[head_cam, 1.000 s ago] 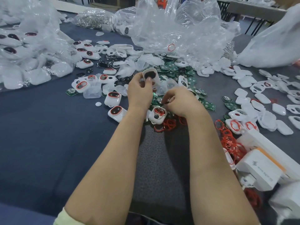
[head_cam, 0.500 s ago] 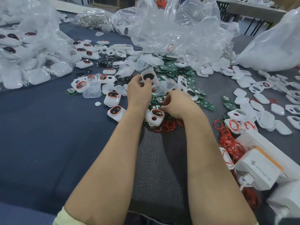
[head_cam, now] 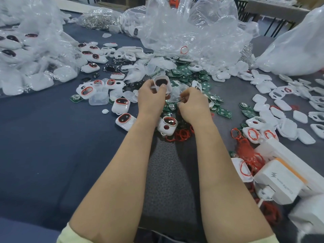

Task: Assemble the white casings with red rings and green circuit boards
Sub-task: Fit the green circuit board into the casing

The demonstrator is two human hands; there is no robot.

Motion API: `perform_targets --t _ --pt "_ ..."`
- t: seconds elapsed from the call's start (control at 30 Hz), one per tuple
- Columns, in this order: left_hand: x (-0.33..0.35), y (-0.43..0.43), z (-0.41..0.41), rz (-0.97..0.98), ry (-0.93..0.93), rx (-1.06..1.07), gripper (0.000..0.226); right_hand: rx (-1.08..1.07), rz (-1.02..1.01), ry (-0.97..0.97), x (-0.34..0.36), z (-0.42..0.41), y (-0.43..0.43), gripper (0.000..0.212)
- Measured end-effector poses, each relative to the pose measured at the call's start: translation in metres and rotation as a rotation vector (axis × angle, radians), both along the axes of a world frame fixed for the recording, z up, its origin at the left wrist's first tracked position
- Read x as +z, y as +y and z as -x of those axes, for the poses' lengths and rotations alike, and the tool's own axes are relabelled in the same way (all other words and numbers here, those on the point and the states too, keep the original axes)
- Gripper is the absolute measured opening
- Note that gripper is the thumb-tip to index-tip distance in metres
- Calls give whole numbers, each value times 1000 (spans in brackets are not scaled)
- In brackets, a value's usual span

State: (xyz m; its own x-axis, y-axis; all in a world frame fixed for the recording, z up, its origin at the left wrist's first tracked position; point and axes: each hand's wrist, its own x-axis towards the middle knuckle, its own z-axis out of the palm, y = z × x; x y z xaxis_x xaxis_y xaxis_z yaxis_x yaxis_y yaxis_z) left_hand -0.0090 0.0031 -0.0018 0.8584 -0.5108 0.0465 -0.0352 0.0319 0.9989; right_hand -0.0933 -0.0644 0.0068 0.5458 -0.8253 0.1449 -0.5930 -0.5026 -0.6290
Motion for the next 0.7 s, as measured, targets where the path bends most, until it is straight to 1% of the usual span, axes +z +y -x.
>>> perform_targets --t 0.13,0.23,0.33,0.37,0.43,0.5,0.6,0.7 --pt "0 1 0 7 8 16 14 -17 41 -70 1 1 0 15" --pt "0 1 -1 34 18 15 6 -58 41 -76 0 2 0 19" --pt "-2 1 -3 54 26 42 14 -96 10 -122 6 6 -1 24" --pt "-2 1 -3 71 36 47 12 -84 2 -110 7 7 -1 23" --pt "-2 1 -2 123 93 41 8 -36 -16 -58 10 8 0 18" --pt "-2 1 -1 167 148 35 10 32 -40 35 13 9 2 14" --pt "-2 1 -2 187 159 32 9 108 -49 200 14 9 4 12" --pt "-3 0 -3 184 156 31 12 100 -21 271 10 7 4 11"
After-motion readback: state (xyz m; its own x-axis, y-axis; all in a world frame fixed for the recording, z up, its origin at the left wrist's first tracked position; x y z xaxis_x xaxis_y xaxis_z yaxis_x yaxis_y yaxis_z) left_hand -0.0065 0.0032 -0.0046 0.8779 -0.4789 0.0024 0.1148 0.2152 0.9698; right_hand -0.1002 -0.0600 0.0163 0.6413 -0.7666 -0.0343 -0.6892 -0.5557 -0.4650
